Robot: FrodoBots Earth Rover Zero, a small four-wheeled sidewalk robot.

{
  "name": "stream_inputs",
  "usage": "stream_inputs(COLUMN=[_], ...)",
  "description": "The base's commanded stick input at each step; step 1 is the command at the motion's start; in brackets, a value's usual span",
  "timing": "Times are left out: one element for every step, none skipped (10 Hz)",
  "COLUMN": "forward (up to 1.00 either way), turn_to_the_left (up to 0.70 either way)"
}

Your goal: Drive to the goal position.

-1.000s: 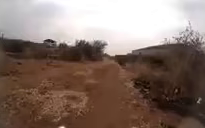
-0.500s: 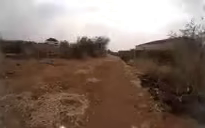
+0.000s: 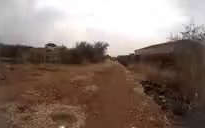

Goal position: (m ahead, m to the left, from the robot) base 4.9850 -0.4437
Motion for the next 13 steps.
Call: stream_inputs(forward=[0.5, 0.5, 0.5, 0.5, 0.5, 0.5, 0.5, 0.5, 0.5, 0.5, 0.5, 0.5, 0.5], turn_to_the_left=[0.0, 0.0, 0.0, 0.0, -0.06, -0.25, -0.5, -0.5, -0.5, -0.5, -0.5, -0.24, 0.0])
